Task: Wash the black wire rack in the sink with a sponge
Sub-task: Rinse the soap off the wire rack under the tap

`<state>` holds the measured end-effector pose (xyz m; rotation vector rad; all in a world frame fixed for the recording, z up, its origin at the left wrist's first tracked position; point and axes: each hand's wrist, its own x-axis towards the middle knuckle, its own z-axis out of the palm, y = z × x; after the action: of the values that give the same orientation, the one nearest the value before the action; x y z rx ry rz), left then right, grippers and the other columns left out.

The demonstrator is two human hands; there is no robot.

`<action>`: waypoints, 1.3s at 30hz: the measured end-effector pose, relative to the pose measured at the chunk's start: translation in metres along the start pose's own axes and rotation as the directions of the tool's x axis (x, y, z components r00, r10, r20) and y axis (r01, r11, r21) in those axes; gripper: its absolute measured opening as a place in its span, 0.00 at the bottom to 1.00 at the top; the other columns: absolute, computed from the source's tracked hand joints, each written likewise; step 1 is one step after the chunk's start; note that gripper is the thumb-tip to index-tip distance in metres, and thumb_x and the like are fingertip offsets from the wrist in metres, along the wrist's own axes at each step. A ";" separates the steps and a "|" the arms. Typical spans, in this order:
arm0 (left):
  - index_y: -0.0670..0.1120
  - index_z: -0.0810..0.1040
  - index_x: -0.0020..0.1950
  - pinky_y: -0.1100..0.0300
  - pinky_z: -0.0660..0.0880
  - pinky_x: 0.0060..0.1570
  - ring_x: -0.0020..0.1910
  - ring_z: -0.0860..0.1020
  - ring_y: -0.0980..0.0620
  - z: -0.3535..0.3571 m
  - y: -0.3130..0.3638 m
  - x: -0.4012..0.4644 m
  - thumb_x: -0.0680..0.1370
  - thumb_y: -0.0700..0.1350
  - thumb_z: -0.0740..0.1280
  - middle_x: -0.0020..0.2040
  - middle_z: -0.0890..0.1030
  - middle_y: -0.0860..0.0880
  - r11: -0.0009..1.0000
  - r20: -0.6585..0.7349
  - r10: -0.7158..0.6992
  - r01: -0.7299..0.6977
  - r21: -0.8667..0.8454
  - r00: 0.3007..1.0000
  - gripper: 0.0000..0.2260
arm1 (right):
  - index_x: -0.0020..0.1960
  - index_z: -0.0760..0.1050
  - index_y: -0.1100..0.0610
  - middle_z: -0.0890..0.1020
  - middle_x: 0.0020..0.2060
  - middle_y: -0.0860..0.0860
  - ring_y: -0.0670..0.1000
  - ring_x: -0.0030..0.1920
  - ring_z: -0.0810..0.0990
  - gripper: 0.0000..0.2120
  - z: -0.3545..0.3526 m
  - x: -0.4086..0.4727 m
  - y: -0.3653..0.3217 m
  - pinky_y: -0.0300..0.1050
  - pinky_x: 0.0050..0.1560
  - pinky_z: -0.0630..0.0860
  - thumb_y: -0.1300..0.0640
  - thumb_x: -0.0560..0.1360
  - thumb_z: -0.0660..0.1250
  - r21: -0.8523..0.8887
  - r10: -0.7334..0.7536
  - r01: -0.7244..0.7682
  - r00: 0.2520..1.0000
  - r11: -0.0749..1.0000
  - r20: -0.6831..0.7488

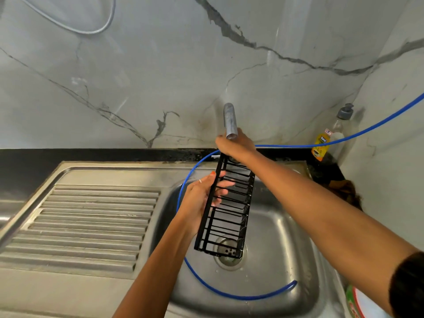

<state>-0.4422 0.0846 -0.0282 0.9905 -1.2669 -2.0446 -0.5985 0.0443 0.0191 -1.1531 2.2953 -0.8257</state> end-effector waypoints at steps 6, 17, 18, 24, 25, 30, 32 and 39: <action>0.43 0.80 0.54 0.67 0.72 0.31 0.33 0.78 0.57 0.027 0.008 0.012 0.82 0.45 0.60 0.50 0.84 0.40 0.999 0.010 -0.050 0.050 -0.007 0.999 0.11 | 0.53 0.75 0.60 0.80 0.49 0.57 0.60 0.51 0.79 0.12 -0.017 0.001 0.017 0.47 0.43 0.70 0.53 0.78 0.59 -0.295 -0.153 0.112 0.981 0.949 -0.118; 0.43 0.79 0.47 0.64 0.75 0.32 0.32 0.78 0.54 0.044 0.011 0.030 0.81 0.42 0.60 0.34 0.80 0.48 0.989 -0.019 -0.069 0.065 -0.136 0.997 0.09 | 0.77 0.53 0.55 0.53 0.77 0.57 0.54 0.77 0.48 0.26 0.009 -0.049 0.055 0.51 0.75 0.43 0.47 0.82 0.42 -0.443 -0.350 0.267 0.930 0.856 -0.115; 0.43 0.81 0.48 0.61 0.78 0.37 0.36 0.81 0.52 0.042 0.009 0.030 0.81 0.43 0.61 0.38 0.83 0.47 0.989 -0.030 -0.072 0.068 -0.131 0.997 0.10 | 0.78 0.51 0.55 0.51 0.77 0.55 0.52 0.77 0.46 0.28 0.013 -0.063 0.059 0.49 0.74 0.41 0.45 0.80 0.39 -0.428 -0.366 0.298 0.927 0.853 -0.083; 0.44 0.81 0.57 0.57 0.76 0.46 0.52 0.82 0.50 0.037 -0.003 0.018 0.79 0.48 0.64 0.52 0.84 0.45 0.982 -0.057 -0.098 0.088 -0.169 0.993 0.12 | 0.77 0.55 0.57 0.54 0.77 0.53 0.51 0.76 0.52 0.31 0.044 -0.134 0.089 0.49 0.73 0.44 0.41 0.81 0.40 -0.510 -0.468 0.355 0.877 0.784 -0.109; 0.44 0.81 0.58 0.57 0.76 0.48 0.53 0.82 0.49 0.036 -0.005 0.016 0.79 0.49 0.64 0.53 0.84 0.45 0.984 -0.066 -0.095 0.084 -0.160 0.993 0.13 | 0.77 0.55 0.56 0.54 0.77 0.51 0.50 0.76 0.53 0.30 0.044 -0.137 0.091 0.51 0.73 0.46 0.41 0.81 0.39 -0.516 -0.459 0.339 0.881 0.786 -0.120; 0.42 0.80 0.58 0.58 0.78 0.47 0.51 0.82 0.48 0.031 -0.009 0.007 0.80 0.47 0.63 0.54 0.84 0.43 0.980 -0.057 -0.057 0.045 -0.193 0.997 0.13 | 0.77 0.54 0.49 0.54 0.76 0.45 0.43 0.76 0.50 0.28 0.039 -0.135 0.080 0.54 0.73 0.40 0.41 0.80 0.40 -0.469 -0.382 0.255 0.903 0.846 -0.198; 0.43 0.80 0.56 0.58 0.79 0.43 0.44 0.83 0.51 0.028 -0.010 0.003 0.81 0.46 0.61 0.49 0.84 0.44 0.975 -0.042 -0.032 0.022 -0.222 0.999 0.11 | 0.77 0.53 0.48 0.53 0.77 0.44 0.44 0.76 0.50 0.28 0.034 -0.128 0.073 0.55 0.73 0.40 0.42 0.79 0.39 -0.478 -0.365 0.219 0.901 0.850 -0.236; 0.43 0.77 0.53 0.65 0.75 0.30 0.27 0.75 0.59 0.008 -0.009 -0.016 0.82 0.43 0.59 0.50 0.85 0.42 0.947 -0.099 0.006 -0.037 -0.319 0.995 0.08 | 0.78 0.49 0.51 0.58 0.76 0.53 0.55 0.74 0.60 0.29 0.001 -0.087 0.062 0.51 0.71 0.59 0.42 0.81 0.51 0.147 -0.084 0.088 0.996 0.985 -0.031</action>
<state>-0.4398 0.1047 -0.0289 0.9045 -0.8543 -2.0739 -0.5846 0.1450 -0.0133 -1.1877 2.1755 -1.0294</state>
